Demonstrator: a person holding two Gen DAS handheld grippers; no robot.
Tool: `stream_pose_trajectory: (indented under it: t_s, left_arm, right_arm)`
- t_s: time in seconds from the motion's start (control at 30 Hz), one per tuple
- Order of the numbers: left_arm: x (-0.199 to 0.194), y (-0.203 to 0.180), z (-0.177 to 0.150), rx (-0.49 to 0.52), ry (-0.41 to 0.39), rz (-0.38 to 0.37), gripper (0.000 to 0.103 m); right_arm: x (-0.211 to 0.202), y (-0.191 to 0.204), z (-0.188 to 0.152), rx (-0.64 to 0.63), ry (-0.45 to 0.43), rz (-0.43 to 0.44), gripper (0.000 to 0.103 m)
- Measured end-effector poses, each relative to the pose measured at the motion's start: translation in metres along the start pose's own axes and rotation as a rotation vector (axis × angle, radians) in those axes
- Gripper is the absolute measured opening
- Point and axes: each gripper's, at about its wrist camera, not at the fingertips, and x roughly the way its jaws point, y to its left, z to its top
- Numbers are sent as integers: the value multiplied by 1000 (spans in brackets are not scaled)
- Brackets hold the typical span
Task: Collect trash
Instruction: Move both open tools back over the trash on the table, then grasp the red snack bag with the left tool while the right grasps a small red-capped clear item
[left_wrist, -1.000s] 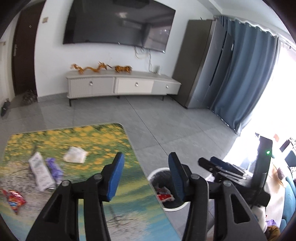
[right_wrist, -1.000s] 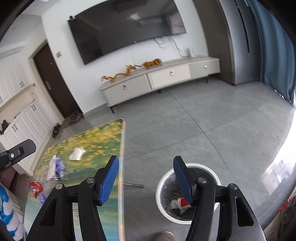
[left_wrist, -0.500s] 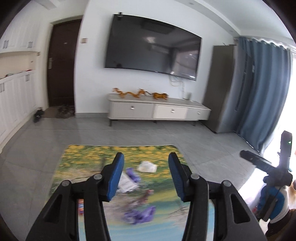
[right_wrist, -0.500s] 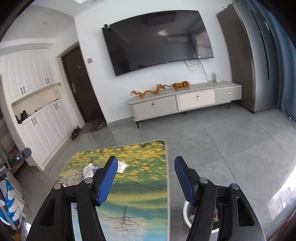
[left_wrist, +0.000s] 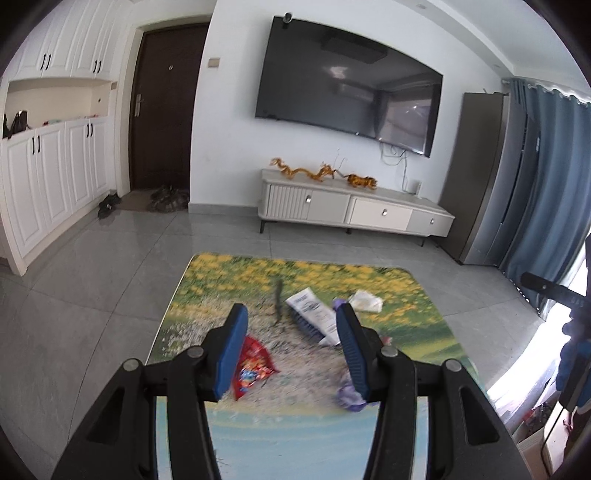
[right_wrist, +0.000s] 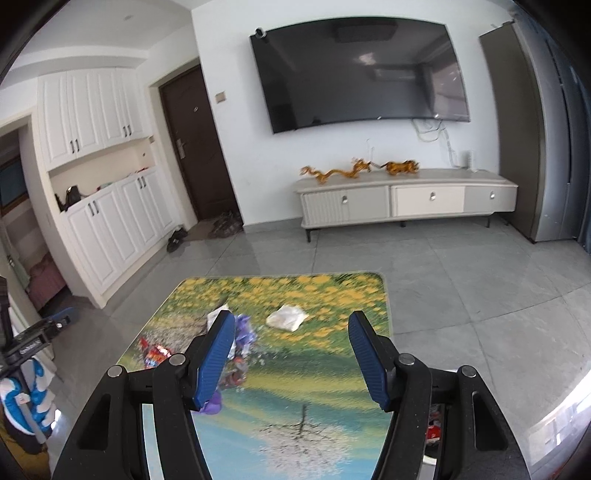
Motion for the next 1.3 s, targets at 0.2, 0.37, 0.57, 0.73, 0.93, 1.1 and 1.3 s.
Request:
stream_pose_trajectory:
  t_s: [0.2, 0.37, 0.57, 0.73, 0.93, 1.1, 1.3]
  left_arm:
    - [36, 34, -26, -48, 64, 18, 49]
    - [67, 52, -38, -65, 116, 13, 49]
    - [98, 57, -48, -40, 165, -9, 49]
    - [119, 61, -53, -35, 194, -19, 49]
    - [137, 62, -57, -24, 210, -43, 49]
    - [151, 65, -56, -25, 224, -64, 49]
    - [162, 67, -58, -41, 246, -83, 49]
  right_arm:
    - [46, 13, -15, -12, 99, 14, 61]
    - [80, 19, -29, -6, 171, 43, 61]
    - [126, 24, -46, 6, 261, 75, 61]
    - [153, 32, -56, -2, 315, 93, 61]
    - [182, 38, -64, 13, 370, 133, 61]
    - [201, 41, -70, 20, 403, 141, 61]
    - [216, 45, -74, 12, 426, 149, 57]
